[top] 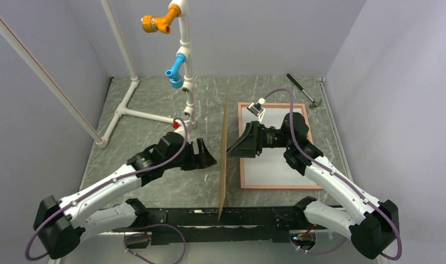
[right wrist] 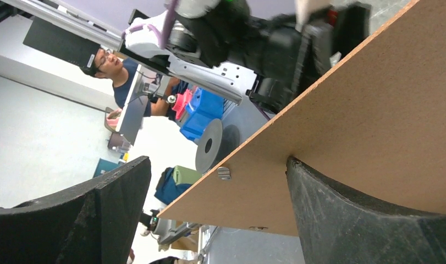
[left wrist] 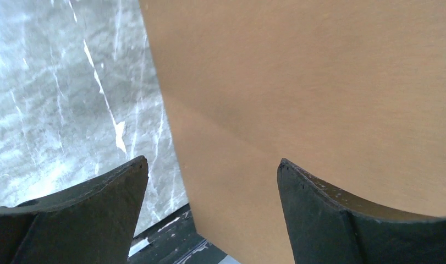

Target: Put the photo into the frame

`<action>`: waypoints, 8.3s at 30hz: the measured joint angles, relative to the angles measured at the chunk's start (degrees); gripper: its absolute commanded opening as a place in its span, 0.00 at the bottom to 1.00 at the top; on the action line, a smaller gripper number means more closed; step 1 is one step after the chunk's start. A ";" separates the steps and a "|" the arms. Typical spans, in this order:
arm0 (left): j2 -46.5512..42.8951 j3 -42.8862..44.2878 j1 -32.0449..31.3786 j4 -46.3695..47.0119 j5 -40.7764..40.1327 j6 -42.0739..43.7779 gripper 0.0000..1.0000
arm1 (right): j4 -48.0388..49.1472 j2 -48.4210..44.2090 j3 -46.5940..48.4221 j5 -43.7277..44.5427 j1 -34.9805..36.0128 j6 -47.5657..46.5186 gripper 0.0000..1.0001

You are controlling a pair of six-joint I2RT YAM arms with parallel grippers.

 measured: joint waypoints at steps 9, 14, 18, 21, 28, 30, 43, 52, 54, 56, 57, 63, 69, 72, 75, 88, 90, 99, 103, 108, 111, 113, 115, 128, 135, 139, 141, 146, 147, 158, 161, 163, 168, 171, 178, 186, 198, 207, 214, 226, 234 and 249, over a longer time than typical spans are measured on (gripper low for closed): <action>-11.21 5.81 8.39 -3.50 3.39 1.09 0.92 | 0.85 0.35 0.04 0.39 0.22 0.02 0.94; -8.61 15.91 11.02 -6.78 6.80 3.28 0.96 | 1.03 1.11 0.04 0.44 0.37 0.02 0.94; -4.37 24.00 11.10 -8.22 8.81 4.90 0.98 | 1.40 1.92 0.04 0.85 0.68 0.00 0.95; -1.81 26.88 11.10 -9.49 10.05 5.70 0.98 | 2.16 2.54 0.04 0.98 1.03 0.04 0.95; 2.36 27.93 11.17 -13.53 12.04 6.51 0.97 | 4.33 4.70 0.04 1.57 2.82 0.55 0.95; 2.47 27.87 11.19 -13.92 12.26 6.51 0.96 | 4.66 5.57 0.04 1.92 3.56 0.61 0.95; 2.62 27.06 11.37 -15.72 13.05 7.74 0.80 | -0.24 7.17 0.63 4.42 4.92 -3.06 0.95; 2.86 27.08 11.41 -22.16 8.68 11.04 0.44 | -14.21 6.29 3.48 8.92 3.56 -12.04 0.94; 2.86 27.10 11.41 -22.93 8.17 11.23 0.35 | -17.31 6.12 3.87 10.36 2.67 -13.70 0.95; 2.91 27.17 11.41 -23.93 7.50 11.91 0.26 | -20.90 6.03 4.35 12.44 1.46 -15.47 0.96; 2.97 27.23 11.43 -24.44 7.08 12.22 0.23 | -23.10 6.03 4.70 13.90 0.87 -16.46 0.97; 3.65 28.20 11.47 -28.22 4.92 13.57 0.00 | -33.99 6.93 6.69 23.74 -0.35 -22.12 1.00; 3.48 28.39 11.47 -30.34 3.41 13.53 0.00 | -40.65 11.13 6.86 32.52 -0.35 -26.34 1.00; 1.62 28.37 11.43 -31.19 1.66 12.98 0.00 | -42.38 14.16 6.86 36.89 -0.35 -27.52 0.95; -1.95 28.22 11.41 -32.68 -1.18 12.07 0.00 | -43.10 17.46 6.86 40.68 -0.35 -28.13 0.89; -14.97 27.17 11.21 -31.50 -5.57 12.00 0.00 | -40.50 33.57 8.83 46.42 -0.35 -28.63 0.50; -14.95 27.02 11.21 -31.43 -5.25 12.02 0.00 | -40.00 35.17 9.57 46.58 -0.35 -28.65 0.47; -15.58 25.38 11.21 -31.26 -3.48 12.07 0.00 | -37.24 37.83 10.36 45.90 0.70 -27.80 0.31; -16.85 25.24 11.21 -31.30 -3.34 12.07 0.00 | -35.54 38.66 10.36 45.31 2.40 -26.80 0.22; -18.67 25.24 11.21 -31.43 -3.37 12.07 0.00 | -34.07 39.34 10.36 43.71 4.87 -25.29 0.17; -19.56 25.24 11.21 -31.85 -3.37 12.07 0.00 | -33.92 39.39 10.36 43.01 6.19 -24.63 0.17; -20.17 25.22 11.21 -31.95 -3.41 12.07 0.00 | -33.90 39.43 10.34 42.71 6.99 -24.22 0.17; -20.63 25.20 11.21 -32.17 -3.41 12.02 0.00 | -33.70 39.43 10.19 42.21 7.74 -23.58 0.17; -22.75 24.50 11.21 -33.16 -3.39 11.91 0.00 | -28.30 40.35 9.64 39.39 12.15 -15.69 0.15; -24.35 24.30 11.21 -33.68 -3.69 11.80 0.00 | -21.99 40.63 9.22 36.04 12.59 -11.45 0.20; -25.53 24.30 11.32 -34.84 -4.57 11.56 0.00 | -18.64 40.63 8.92 33.57 12.63 -9.77 0.23; -25.81 24.30 11.32 -35.21 -4.83 11.43 0.00 | -18.25 40.63 8.92 32.89 12.61 -9.62 0.26; -26.01 24.24 11.30 -36.37 -4.98 10.95 0.00 | -20.61 40.06 8.92 33.53 12.02 -11.26 0.44; -26.23 24.11 11.30 -36.50 -4.94 10.86 0.00 | -21.62 39.60 8.92 33.90 11.65 -12.02 0.46; -28.48 18.97 11.30 -34.93 -2.67 9.66 0.00 | -32.79 24.85 5.09 38.18 -10.80 -24.04 0.75; -29.29 17.11 11.30 -33.18 -1.25 8.59 0.00 | -36.50 22.10 4.09 40.39 -19.43 -28.02 0.79; -30.08 15.76 11.30 -31.34 -0.22 7.52 0.00 | -37.94 21.09 3.30 41.31 -24.04 -29.86 0.80; -31.41 11.78 11.30 -24.50 3.02 3.98 0.00 | -39.78 20.48 0.37 42.32 -34.62 -32.89 0.81; -31.39 9.42 11.30 -20.22 4.59 1.81 0.00 | -39.85 21.38 -1.03 42.36 -37.92 -33.73 0.81; -31.71 1.99 11.30 -11.10 5.77 -3.21 0.00 | -37.18 21.49 -2.56 39.80 -38.77 -34.34 0.81; -31.69 -1.16 11.32 -8.11 5.57 -5.81 0.00 | -35.74 17.77 -5.35 40.61 -38.60 -33.97 0.83; -30.84 -4.28 11.30 -2.29 5.88 -7.34 0.00 | -38.36 18.32 -5.73 47.65 -38.66 -31.71 0.82; -27.74 -6.03 11.30 1.31 6.29 -7.74 0.00 | -36.00 18.34 -8.87 42.16 -39.12 -30.42 0.81; -25.09 -6.40 11.32 3.52 6.64 -7.72 0.00 | -37.27 15.15 -11.02 40.26 -39.12 -29.51 0.82; -18.95 -6.69 11.30 12.02 9.51 -9.66 0.00 | -43.47 7.19 -7.54 38.36 -39.12 -29.94 0.83; -10.82 -8.81 9.79 21.92 9.03 -12.72 0.00 | -46.12 3.85 -4.17 34.69 -39.15 -31.39 0.83; 5.09 -13.79 6.91 42.40 4.04 -19.10 0.00 | -50.27 1.27 -0.13 28.15 -39.63 -32.02 0.82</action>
